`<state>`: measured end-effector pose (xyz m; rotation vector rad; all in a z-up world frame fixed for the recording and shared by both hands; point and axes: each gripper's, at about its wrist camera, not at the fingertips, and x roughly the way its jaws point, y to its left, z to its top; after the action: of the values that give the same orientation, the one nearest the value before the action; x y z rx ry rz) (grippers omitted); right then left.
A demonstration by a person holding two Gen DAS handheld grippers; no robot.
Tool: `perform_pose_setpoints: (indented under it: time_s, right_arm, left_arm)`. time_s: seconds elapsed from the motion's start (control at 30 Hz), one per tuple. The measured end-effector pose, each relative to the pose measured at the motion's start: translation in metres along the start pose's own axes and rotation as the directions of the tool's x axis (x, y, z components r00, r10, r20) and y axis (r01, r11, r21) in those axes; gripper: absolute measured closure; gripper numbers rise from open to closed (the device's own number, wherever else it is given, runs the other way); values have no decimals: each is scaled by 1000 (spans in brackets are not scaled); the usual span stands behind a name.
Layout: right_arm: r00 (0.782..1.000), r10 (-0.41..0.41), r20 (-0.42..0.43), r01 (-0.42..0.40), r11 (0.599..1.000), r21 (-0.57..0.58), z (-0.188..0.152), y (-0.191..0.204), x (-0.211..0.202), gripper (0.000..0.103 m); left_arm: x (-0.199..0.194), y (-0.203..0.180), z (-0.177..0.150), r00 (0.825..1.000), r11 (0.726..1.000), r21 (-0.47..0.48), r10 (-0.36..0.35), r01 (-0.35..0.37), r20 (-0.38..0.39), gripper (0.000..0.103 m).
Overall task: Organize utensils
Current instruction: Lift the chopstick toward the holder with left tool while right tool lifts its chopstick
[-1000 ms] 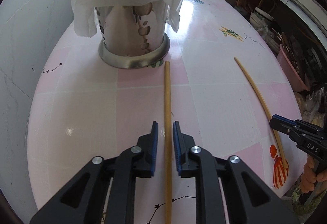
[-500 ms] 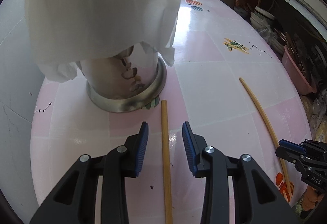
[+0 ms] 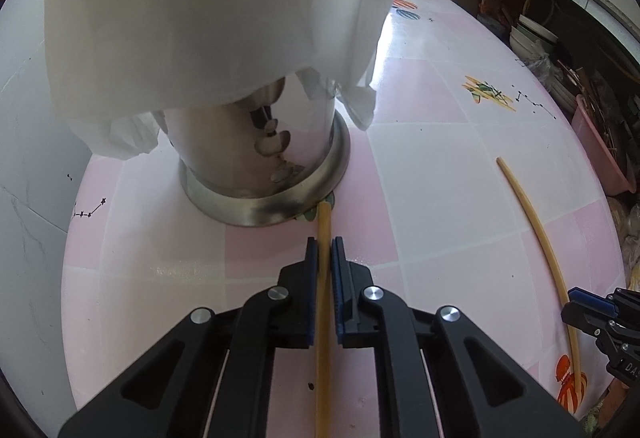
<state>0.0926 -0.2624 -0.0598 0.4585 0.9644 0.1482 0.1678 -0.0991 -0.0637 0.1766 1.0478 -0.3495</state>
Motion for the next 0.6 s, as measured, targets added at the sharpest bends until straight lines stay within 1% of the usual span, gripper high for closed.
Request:
perform_pose_setpoints:
  time_s: [0.07, 0.13, 0.2, 0.33, 0.6]
  right_arm:
    - [1000, 0, -8, 0, 1000, 2, 2, 0, 0, 90]
    - [1000, -5, -13, 5, 1000, 1, 5, 1, 1, 84]
    - [1000, -31, -5, 31, 999, -15, 11, 4, -1, 79]
    - [998, -65, 3, 65, 997, -41, 26, 11, 1, 79]
    - [988, -154, -11, 152, 983, -106, 61, 19, 21, 79]
  left_arm:
    - [0, 0, 0, 1000, 1000, -5, -4, 4, 4, 97]
    - [0, -1, 0, 1000, 1000, -17, -14, 14, 6, 97]
    - [-2, 4, -1, 1000, 999, -35, -28, 28, 7, 97]
    - [-6, 12, -5, 999, 997, -56, -50, 50, 13, 97]
    - [-9, 24, -10, 995, 991, -91, -97, 99, 27, 97]
